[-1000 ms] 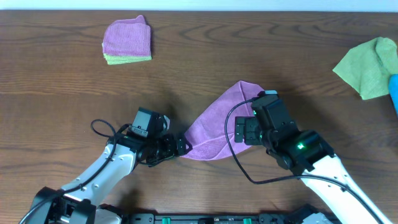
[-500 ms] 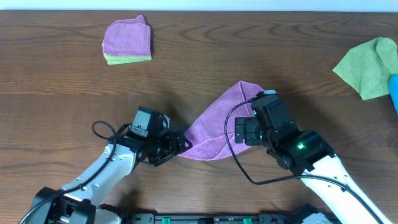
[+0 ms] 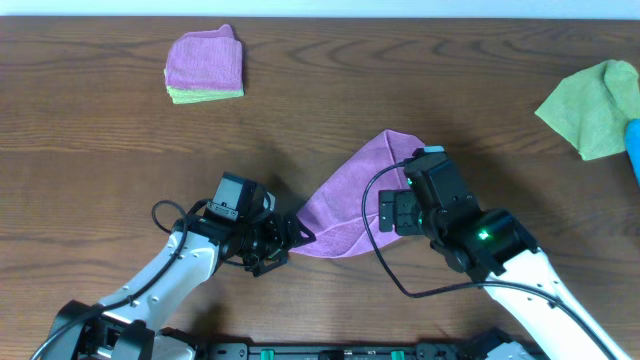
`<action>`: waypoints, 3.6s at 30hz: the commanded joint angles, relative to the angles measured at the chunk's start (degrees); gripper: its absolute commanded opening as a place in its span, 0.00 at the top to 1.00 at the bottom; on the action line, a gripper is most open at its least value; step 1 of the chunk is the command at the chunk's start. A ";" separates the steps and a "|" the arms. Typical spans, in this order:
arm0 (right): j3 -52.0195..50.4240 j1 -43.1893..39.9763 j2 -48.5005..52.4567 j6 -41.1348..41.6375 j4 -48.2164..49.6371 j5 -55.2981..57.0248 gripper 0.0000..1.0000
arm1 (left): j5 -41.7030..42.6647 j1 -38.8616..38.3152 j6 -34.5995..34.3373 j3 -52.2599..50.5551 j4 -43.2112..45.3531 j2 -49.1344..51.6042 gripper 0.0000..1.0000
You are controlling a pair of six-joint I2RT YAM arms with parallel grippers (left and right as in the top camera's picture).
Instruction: Fold the cloth
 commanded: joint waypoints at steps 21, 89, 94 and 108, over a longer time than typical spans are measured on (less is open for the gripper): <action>-7.39 -6.47 0.90 -2.99 6.54 -9.57 0.03 | -5.20 -0.33 -7.85 -0.02 6.97 0.22 0.11; -11.10 -11.19 21.09 11.52 42.25 -18.40 0.99 | -6.97 6.78 7.82 0.15 9.70 -21.09 0.05; -4.96 -6.82 21.14 8.59 42.25 -18.49 0.98 | -6.47 8.44 8.96 0.20 7.98 -26.34 0.05; 3.34 -0.26 27.93 6.60 50.49 -17.49 0.98 | -4.74 9.55 11.10 0.20 -5.05 -33.86 0.05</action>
